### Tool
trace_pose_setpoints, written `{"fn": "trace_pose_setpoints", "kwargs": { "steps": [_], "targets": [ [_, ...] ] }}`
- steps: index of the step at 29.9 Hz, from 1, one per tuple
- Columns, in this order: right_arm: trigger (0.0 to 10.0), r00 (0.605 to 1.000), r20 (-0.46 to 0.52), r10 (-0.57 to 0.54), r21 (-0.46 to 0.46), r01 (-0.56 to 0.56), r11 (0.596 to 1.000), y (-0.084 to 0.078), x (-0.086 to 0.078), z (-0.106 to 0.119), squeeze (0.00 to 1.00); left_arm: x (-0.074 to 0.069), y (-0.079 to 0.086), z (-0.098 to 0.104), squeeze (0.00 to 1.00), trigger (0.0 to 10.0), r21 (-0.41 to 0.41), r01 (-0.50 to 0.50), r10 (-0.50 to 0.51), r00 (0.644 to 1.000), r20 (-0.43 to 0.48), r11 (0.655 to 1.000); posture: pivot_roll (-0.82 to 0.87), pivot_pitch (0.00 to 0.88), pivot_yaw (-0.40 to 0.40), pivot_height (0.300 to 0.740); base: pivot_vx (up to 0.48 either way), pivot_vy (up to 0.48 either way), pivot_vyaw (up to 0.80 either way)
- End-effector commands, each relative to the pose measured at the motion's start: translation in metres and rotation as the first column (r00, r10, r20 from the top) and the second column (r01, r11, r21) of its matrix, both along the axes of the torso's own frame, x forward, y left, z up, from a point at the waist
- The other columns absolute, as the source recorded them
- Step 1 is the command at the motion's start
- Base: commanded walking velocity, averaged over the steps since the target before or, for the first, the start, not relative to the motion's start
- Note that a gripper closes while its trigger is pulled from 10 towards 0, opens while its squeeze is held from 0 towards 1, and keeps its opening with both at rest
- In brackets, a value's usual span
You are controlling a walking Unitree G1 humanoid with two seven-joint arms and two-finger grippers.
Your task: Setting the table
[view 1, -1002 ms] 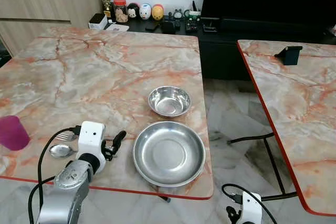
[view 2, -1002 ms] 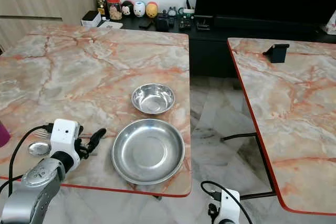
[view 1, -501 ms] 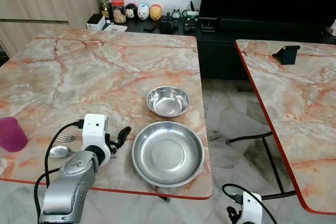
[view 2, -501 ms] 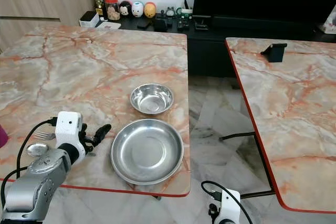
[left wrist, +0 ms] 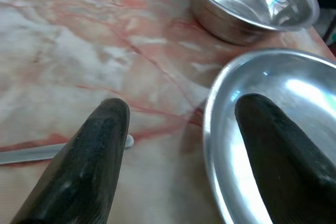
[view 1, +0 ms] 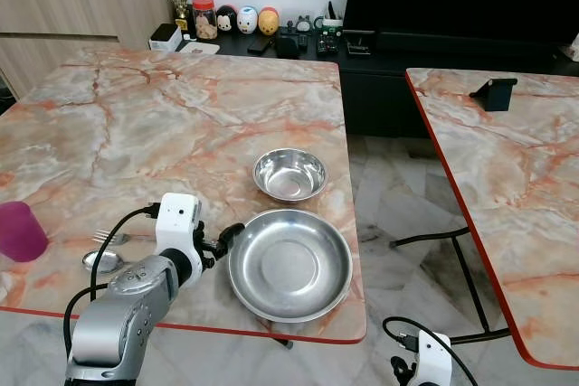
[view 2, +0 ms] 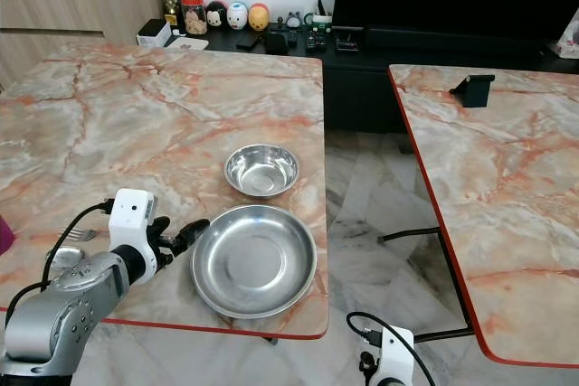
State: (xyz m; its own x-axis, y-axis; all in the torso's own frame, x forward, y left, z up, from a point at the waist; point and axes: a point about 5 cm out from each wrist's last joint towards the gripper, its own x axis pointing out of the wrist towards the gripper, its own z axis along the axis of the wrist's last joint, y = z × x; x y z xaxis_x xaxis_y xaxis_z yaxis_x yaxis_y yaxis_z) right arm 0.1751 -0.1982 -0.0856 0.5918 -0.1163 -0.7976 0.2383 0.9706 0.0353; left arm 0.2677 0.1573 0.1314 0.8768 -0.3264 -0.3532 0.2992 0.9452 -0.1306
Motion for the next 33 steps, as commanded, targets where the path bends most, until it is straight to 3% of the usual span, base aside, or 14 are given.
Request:
{"fn": "trace_pose_setpoints", "kwargs": {
  "steps": [1,8,12,33],
  "targets": [
    [10.0,1.000,0.001,-0.011,0.003,0.011,1.000,-0.002,0.001,0.001,0.00,-0.002,-0.006,0.006,0.00,10.0,0.001,0.047,-0.047,0.999,0.014,0.999,0.11,0.000,-0.064,0.740,0.000,0.000,0.00],
    [10.0,1.000,0.000,-0.010,0.003,0.010,1.000,-0.002,0.001,0.001,0.00,-0.005,-0.009,-0.001,0.00,10.0,0.097,0.098,-0.098,0.995,0.002,0.990,0.11,0.000,-0.065,0.740,0.000,0.000,0.00],
    [10.0,1.000,0.001,-0.009,0.004,0.009,1.000,-0.001,0.002,0.001,0.00,0.000,-0.009,-0.004,0.00,10.0,0.140,0.085,-0.092,0.995,0.045,0.986,0.11,0.000,-0.065,0.740,0.000,0.000,0.00],
    [10.0,1.000,0.002,-0.011,0.003,0.011,1.000,-0.002,0.001,0.001,0.00,0.007,-0.012,-0.025,0.00,10.0,0.175,0.118,-0.122,0.993,0.009,0.977,0.10,0.000,-0.063,0.740,0.000,0.000,0.00]
  ]
}}
